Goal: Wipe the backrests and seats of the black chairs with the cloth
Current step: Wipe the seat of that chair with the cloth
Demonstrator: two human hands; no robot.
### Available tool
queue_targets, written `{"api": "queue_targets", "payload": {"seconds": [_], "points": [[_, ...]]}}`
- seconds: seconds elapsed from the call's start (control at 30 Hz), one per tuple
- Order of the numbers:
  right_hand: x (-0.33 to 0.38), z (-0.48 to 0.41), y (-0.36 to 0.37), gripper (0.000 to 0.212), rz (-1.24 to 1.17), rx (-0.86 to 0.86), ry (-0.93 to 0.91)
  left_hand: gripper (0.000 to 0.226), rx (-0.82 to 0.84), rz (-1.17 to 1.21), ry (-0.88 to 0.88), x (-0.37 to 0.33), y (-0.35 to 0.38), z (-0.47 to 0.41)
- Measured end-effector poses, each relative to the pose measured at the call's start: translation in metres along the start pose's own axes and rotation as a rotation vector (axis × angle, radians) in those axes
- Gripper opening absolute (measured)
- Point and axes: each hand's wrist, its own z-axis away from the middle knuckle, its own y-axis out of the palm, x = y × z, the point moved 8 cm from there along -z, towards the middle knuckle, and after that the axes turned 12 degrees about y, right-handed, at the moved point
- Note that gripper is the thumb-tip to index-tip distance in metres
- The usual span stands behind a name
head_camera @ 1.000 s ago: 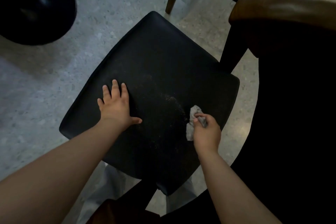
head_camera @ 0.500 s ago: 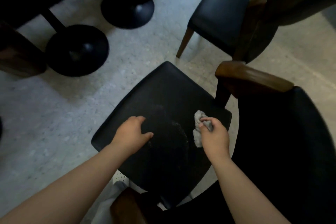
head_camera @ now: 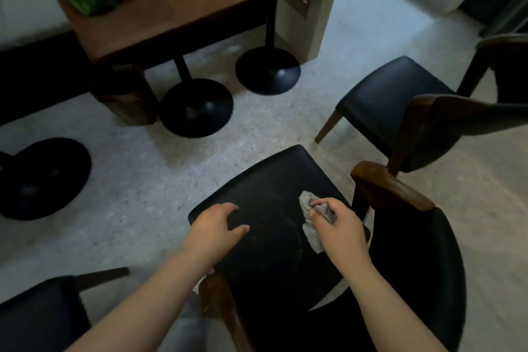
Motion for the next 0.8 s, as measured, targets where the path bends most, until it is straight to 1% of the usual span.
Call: {"api": "queue_targets", "payload": {"seconds": [0.1,0.2,0.3,0.43,0.63,0.8], "points": [[0.018,0.015,0.007,0.005,0.073,0.080,-0.048,0.054,-0.068,0.050,-0.046,0.005,-0.010,0.031],[0.035,0.030,0.015,0.007,0.096,0.135,-0.095,0.049,-0.134,0.107,-0.098,0.015,-0.022,0.057],[0.051,0.047,0.027,0.006,0.119,0.155,-0.136,0.047,-0.205,0.187,-0.136,0.030,-0.037,0.082],[0.073,0.070,0.051,0.008,0.143,0.170,-0.184,0.047,-0.278,0.235,-0.147,0.056,-0.059,0.106],[0.096,0.101,0.115,0.005,0.210,0.182,-0.231,0.048,-0.276,0.222,-0.134,0.116,-0.098,0.137],[0.105,0.120,0.166,0.006,0.250,0.148,-0.256,0.048,-0.260,0.227,-0.133,0.168,-0.127,0.160]]}}
